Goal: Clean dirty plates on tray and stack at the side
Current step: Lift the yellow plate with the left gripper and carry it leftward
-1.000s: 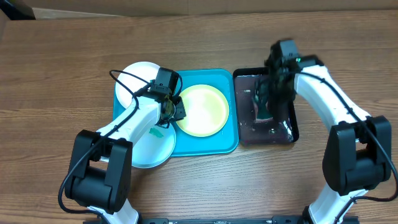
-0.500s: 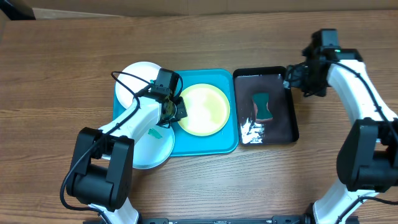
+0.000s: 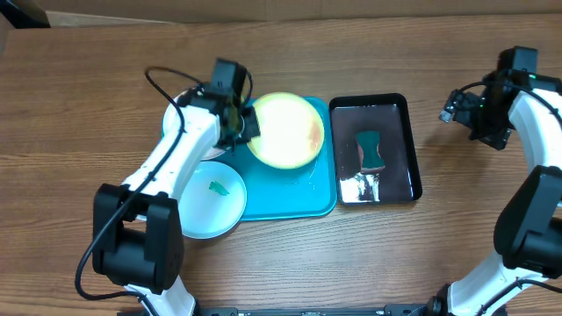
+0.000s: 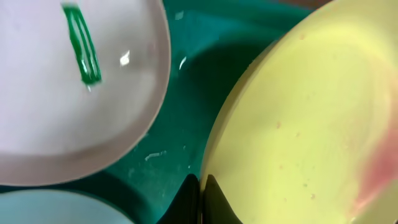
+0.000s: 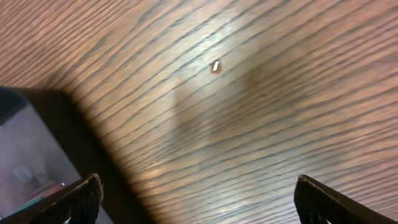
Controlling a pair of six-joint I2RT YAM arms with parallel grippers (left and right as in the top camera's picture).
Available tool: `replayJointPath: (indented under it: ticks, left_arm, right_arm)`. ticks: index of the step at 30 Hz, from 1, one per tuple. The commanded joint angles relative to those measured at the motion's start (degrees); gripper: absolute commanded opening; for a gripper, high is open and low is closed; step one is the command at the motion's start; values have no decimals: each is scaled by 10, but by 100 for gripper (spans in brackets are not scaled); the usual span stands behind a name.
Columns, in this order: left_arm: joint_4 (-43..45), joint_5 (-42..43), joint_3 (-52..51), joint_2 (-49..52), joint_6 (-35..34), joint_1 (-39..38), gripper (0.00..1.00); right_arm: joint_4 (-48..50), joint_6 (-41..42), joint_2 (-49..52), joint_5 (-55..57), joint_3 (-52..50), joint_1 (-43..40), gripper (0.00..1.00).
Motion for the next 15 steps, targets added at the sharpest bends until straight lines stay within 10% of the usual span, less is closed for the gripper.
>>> replayJointPath:
  ticks: [1,15]
  left_arm:
    - [-25,3,61,6,17,-1,4]
    - [-61,-148,150,6,38,-126,4]
  right_arm:
    - [4,6,-3,3,7,1,100]
    - [7,6,-2,3,7,1,100]
